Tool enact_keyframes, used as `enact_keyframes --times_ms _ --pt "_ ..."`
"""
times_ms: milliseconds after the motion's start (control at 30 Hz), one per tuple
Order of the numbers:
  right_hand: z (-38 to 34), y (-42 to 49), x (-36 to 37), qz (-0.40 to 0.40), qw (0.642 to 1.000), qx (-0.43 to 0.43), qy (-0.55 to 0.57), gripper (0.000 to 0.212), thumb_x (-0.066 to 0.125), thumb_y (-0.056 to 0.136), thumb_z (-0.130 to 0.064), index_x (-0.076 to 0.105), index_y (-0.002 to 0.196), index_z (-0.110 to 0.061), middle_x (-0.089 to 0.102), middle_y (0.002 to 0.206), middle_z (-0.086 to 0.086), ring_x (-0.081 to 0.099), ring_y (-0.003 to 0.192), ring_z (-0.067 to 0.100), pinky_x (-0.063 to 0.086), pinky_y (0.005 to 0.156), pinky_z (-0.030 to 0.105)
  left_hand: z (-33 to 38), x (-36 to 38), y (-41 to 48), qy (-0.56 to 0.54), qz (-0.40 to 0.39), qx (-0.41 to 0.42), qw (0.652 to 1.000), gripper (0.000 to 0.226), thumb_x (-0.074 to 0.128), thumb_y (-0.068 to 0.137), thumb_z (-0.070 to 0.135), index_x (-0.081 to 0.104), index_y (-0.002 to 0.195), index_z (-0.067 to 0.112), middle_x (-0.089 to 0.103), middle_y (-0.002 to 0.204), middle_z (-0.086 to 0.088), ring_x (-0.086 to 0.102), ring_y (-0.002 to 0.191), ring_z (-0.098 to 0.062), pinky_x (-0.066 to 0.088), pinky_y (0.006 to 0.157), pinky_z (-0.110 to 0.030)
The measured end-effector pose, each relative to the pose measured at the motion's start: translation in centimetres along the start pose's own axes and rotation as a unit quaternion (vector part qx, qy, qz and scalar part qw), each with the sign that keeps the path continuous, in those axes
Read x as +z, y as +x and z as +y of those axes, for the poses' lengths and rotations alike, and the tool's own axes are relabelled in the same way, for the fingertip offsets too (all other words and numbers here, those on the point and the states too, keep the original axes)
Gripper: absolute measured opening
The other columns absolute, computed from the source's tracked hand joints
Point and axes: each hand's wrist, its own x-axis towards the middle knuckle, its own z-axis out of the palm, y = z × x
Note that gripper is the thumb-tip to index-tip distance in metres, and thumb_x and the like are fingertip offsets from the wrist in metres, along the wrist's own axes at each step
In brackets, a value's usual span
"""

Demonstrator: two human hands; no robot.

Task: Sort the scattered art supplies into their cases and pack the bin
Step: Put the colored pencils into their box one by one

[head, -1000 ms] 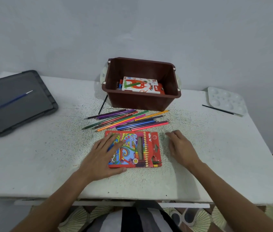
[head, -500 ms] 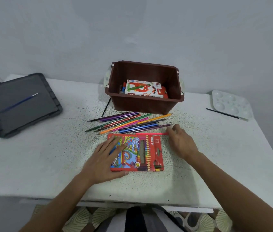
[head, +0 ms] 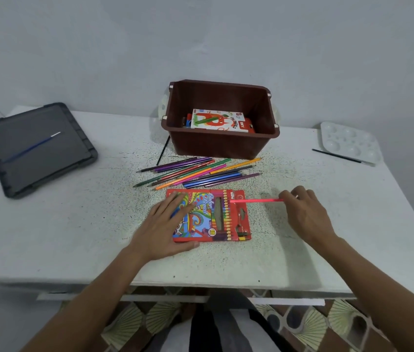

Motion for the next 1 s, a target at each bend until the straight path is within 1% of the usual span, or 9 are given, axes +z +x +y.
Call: enact_keyframes --times_ms 100,333,533,667,767,833,900,933,1000 --pt "1.3 -2.4 -0.3 -0.014 0.999 -0.034 -0.006 0.033 0.068 0.077 0.008 0.064 0.106 -0.009 0.057 0.091 0.015 0.050 0.071 0.032 0.033 0.048 0.028 0.0 0.1 0.1 0.003 -0.001 -0.003 1.000 0.095 0.041 0.077 0.088 0.014 0.154 0.040 -0.001 0.165 0.009 -0.011 0.151 -0.011 0.003 0.119 -0.039" --pt "2.5 -5.3 -0.1 0.003 0.999 -0.042 0.012 0.031 0.072 0.073 0.009 0.069 0.099 -0.006 0.057 0.088 0.016 0.050 0.068 0.033 0.036 0.047 0.030 0.0 0.2 0.1 0.003 -0.005 -0.004 1.000 0.096 0.041 0.077 0.088 0.016 0.154 0.038 0.001 0.165 0.009 -0.011 0.150 -0.010 0.001 0.117 -0.040" --pt "-1.1 -5.3 1.0 0.004 0.992 -0.084 0.094 0.033 0.070 0.077 0.009 0.065 0.108 -0.002 0.052 0.089 0.012 0.046 0.073 0.028 0.040 0.051 0.033 0.1 0.2 0.1 0.006 -0.014 -0.012 1.000 0.096 0.041 0.077 0.089 0.014 0.155 0.038 0.000 0.165 0.008 -0.010 0.151 -0.011 0.001 0.117 -0.041" --pt "-3.7 -5.2 1.6 0.008 0.983 -0.101 0.153 0.027 0.073 0.078 0.009 0.066 0.102 0.000 0.052 0.088 0.009 0.048 0.074 0.024 0.046 0.054 0.036 0.2 0.1 0.3 0.013 -0.021 -0.014 1.000 0.096 0.039 0.076 0.090 0.012 0.154 0.039 -0.002 0.165 0.009 -0.012 0.150 -0.011 0.001 0.117 -0.041" --pt "-5.5 -5.2 1.7 0.010 0.974 -0.127 0.185 0.017 0.072 0.082 -0.001 0.067 0.099 -0.003 0.052 0.084 0.007 0.049 0.071 0.023 0.046 0.050 0.035 0.1 0.2 0.2 0.015 -0.021 -0.018 0.999 0.096 0.037 0.077 0.090 0.010 0.154 0.040 -0.003 0.165 0.009 -0.012 0.150 -0.011 0.001 0.117 -0.042" --pt "-6.0 -5.2 2.1 0.013 0.970 -0.125 0.207 0.017 0.072 0.085 -0.008 0.068 0.102 -0.005 0.052 0.082 0.006 0.049 0.070 0.022 0.045 0.050 0.032 0.1 0.1 0.2 0.018 -0.022 -0.017 0.999 0.095 0.035 0.077 0.091 0.010 0.154 0.040 -0.003 0.165 0.009 -0.012 0.150 -0.011 0.000 0.117 -0.041" --pt "-6.1 -5.1 2.7 0.022 0.965 -0.105 0.239 0.021 0.072 0.085 -0.008 0.071 0.106 -0.008 0.054 0.083 0.005 0.047 0.073 0.018 0.039 0.058 0.019 0.1 0.2 0.2 0.020 -0.022 -0.014 0.999 0.095 0.035 0.077 0.090 0.011 0.154 0.039 -0.003 0.165 0.008 -0.011 0.150 -0.011 -0.001 0.117 -0.040" --pt "-6.1 -5.2 3.0 0.029 0.962 -0.093 0.254 0.021 0.069 0.087 -0.010 0.072 0.108 -0.008 0.055 0.084 0.005 0.045 0.074 0.015 0.034 0.063 0.013 0.1 0.2 0.2 0.020 -0.022 -0.014 0.999 0.095 0.035 0.077 0.090 0.011 0.154 0.039 -0.002 0.165 0.008 -0.011 0.151 -0.012 -0.001 0.117 -0.040" --pt "-6.3 -5.3 3.2 0.034 0.956 -0.071 0.284 0.025 0.057 0.093 -0.018 0.072 0.110 -0.009 0.055 0.085 0.003 0.041 0.077 0.012 0.030 0.069 0.009 0.0 0.3 0.2 0.017 -0.018 -0.012 1.000 0.095 0.035 0.077 0.090 0.012 0.154 0.038 -0.001 0.165 0.007 -0.011 0.151 -0.012 0.001 0.118 -0.041"
